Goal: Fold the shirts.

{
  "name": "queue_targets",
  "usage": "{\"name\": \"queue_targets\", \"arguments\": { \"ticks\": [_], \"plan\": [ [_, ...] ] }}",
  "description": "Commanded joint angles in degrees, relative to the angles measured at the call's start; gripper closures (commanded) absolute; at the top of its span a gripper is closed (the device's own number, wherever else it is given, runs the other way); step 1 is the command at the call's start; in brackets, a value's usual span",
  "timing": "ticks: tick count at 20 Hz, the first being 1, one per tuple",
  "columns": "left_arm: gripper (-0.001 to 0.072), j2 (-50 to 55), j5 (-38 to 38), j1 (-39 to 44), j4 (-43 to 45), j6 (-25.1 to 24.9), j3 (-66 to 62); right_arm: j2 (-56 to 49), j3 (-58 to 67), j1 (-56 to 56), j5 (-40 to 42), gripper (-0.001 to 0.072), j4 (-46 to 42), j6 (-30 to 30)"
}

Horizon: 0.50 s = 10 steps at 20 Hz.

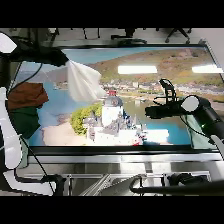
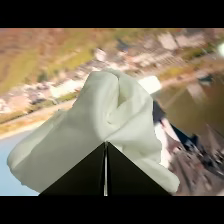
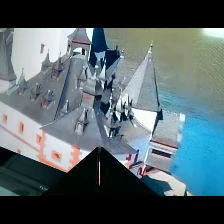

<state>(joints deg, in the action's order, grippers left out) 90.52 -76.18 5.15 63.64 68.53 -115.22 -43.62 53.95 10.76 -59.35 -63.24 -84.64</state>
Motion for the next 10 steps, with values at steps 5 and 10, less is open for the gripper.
{"name": "queue_targets", "arguments": {
  "ticks": [5,10],
  "plan": [
    [0.0699,-1.3,-5.2,13.4,-5.2,5.3,17.0,0.0,0.0,0.0,0.0,0.0692,0.0,0.0],
    [0.0698,-1.3,3.3,18.6,-5.2,5.3,29.1,0.0,0.0,0.0,0.0,0.0692,0.0,0.0]
  ]
}}
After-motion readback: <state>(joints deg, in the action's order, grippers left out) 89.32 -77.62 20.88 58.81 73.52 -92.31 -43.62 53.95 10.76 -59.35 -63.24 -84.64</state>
